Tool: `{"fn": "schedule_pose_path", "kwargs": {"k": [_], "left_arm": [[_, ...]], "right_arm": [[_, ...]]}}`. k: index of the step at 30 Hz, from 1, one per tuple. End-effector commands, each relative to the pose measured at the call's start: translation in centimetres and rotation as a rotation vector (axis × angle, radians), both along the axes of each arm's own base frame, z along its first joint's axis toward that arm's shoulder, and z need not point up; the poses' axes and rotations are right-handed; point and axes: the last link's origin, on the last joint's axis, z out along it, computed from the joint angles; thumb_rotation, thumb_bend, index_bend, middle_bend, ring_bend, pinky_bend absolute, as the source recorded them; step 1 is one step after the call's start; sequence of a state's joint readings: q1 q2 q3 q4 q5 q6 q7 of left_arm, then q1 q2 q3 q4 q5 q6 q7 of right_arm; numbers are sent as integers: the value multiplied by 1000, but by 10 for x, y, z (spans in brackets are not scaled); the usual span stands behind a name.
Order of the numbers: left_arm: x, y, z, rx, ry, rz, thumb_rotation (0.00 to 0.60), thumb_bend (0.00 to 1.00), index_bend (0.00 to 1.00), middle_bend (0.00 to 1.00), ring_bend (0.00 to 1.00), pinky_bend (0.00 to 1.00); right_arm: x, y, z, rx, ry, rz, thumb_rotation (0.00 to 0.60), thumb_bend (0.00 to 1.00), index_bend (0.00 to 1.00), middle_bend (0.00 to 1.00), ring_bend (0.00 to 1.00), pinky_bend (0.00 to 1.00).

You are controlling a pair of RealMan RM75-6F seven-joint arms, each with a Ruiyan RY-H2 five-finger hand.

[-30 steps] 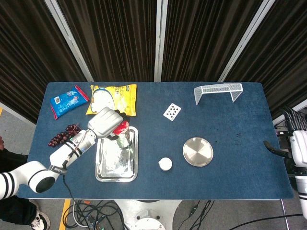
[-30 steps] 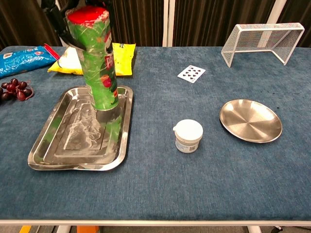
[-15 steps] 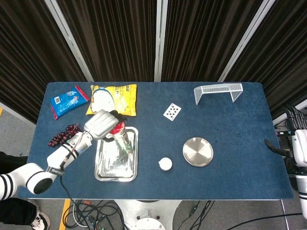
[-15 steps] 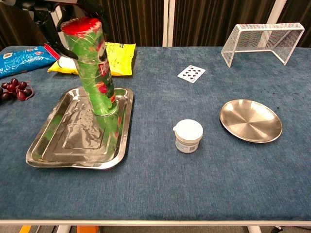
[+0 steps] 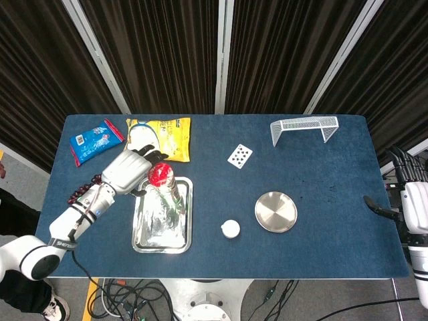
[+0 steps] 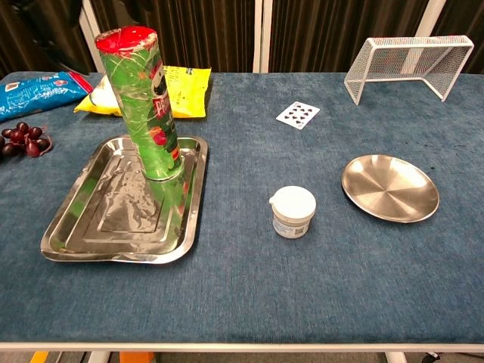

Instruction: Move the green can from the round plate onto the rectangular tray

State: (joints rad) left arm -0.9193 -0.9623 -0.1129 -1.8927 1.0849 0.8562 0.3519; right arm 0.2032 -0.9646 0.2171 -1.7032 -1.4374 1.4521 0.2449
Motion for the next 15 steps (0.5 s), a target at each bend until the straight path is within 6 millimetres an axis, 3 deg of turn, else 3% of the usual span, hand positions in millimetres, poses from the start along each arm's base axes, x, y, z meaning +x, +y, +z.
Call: {"fn": "schedule_pose_path", "kwargs": {"k": [1,4,9,15], "left_arm": [[-28,-8,22,110,-29,80,600,108,125,159,105,427],[-59,-20,31,185,-40,164,600,108,125,159,105,413],[-107,-48,29,259,-41,267,600,108,125,159,105,399],[-142,-78,19,327,-119,271,600,108,150,167,105,372]], "right_arm": [[6,1,-3,2,14,26,600,136,0,0,0,69],[9,2,-13,48,58,38,600,136,0,0,0,69],[27,4,-46,194,162,80,600,136,0,22,0,84],[57,2,-95,356,273,153,600,137,0,102,0,158]]}}
